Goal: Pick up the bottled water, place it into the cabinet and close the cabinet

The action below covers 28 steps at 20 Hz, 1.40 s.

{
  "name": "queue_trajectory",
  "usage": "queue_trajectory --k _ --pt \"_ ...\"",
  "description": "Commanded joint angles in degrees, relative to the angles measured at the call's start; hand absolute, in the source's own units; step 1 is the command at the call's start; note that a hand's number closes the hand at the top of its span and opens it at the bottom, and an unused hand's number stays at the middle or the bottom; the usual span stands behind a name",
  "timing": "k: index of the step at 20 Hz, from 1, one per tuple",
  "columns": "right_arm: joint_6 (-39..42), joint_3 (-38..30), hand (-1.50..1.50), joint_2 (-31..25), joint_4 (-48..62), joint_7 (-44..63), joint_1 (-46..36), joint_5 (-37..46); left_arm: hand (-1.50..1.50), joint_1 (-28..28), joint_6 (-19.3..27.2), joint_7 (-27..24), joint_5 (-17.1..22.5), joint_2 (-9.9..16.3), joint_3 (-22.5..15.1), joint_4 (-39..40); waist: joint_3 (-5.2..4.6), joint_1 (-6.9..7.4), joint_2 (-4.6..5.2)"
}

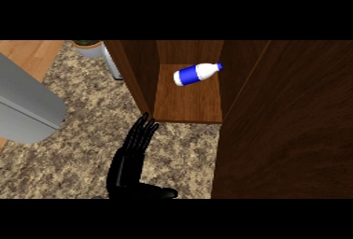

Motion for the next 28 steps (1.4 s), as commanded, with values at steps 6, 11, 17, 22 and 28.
queue_trajectory --k 6,11,17,22,28 --pt "7.55 0.71 1.5 -12.51 -9.34 4.78 -7.61 11.99 -1.5 12.94 -7.9 -5.32 0.29 13.7 1.39 -11.68 -0.25 1.63 -0.09" --pt "7.22 5.62 1.5 -13.54 -11.74 8.01 -12.2 13.99 -1.5 19.28 -11.34 -8.15 2.69 20.51 5.77 -15.16 -0.35 0.91 -0.14" --pt "4.37 14.78 1.5 -10.95 -12.05 18.21 -17.74 11.08 -1.5 25.96 -18.96 -13.57 4.71 26.99 9.91 -16.29 -0.47 1.87 0.8" --pt "2.77 18.72 1.5 -8.94 -8.2 25.95 -24.27 8.06 -1.5 29.89 -25.5 -15.47 5.5 32.21 11.73 -16.48 -0.48 3.36 1.55" --pt "4.74 18.41 1.5 -8.93 -4.66 27.96 -37.45 7.02 -1.5 31.72 -29.25 -15.47 7.09 35.35 13.37 -17.09 -0.58 5.85 1.75"
